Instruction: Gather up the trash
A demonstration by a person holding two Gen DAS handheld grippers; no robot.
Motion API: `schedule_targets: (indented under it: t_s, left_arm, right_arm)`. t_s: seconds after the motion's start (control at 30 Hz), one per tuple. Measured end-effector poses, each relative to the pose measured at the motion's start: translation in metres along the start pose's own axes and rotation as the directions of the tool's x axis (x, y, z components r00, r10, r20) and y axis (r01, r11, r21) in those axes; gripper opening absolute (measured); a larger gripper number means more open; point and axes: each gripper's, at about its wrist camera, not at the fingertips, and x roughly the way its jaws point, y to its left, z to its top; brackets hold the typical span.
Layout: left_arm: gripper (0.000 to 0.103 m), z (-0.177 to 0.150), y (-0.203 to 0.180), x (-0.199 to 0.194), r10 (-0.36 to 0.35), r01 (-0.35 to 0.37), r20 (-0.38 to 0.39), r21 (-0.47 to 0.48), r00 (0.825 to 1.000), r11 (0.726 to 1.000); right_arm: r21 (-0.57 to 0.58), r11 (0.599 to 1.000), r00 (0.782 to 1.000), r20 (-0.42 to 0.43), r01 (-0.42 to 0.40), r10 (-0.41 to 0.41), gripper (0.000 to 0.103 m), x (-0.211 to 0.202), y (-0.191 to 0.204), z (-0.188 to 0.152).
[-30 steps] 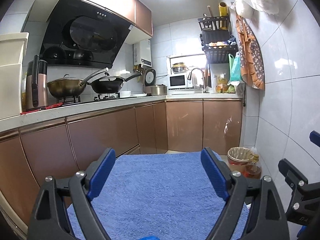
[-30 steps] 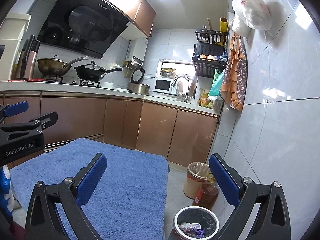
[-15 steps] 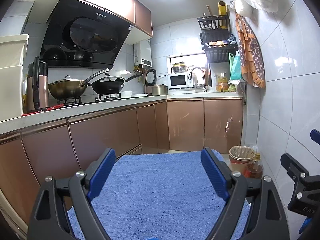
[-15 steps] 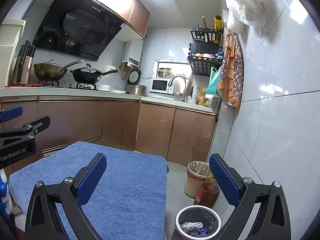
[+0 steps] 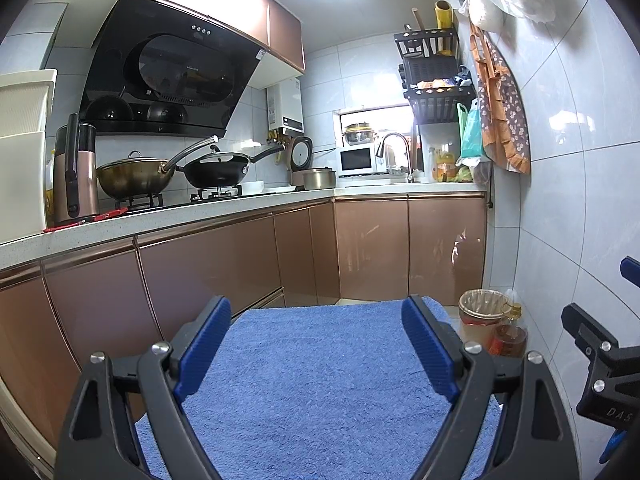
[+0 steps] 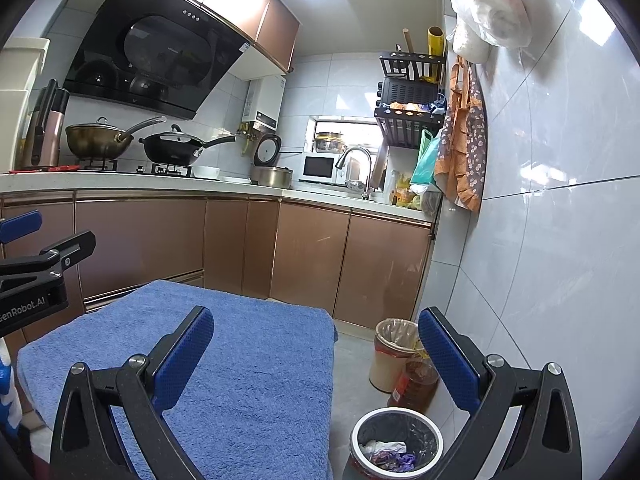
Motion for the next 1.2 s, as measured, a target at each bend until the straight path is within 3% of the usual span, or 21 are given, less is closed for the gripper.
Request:
schedule_targets:
  t_s: [1.2]
  left_arm:
    - [0.087, -0.009, 0.008, 0.008, -0.018, 0.017, -0.027, -0.009, 0.999, 1.000]
  right_arm:
    - [0.016, 1.000, 1.000, -0.004, 0.017, -0.017, 0.103, 0.000, 0.002, -0.002]
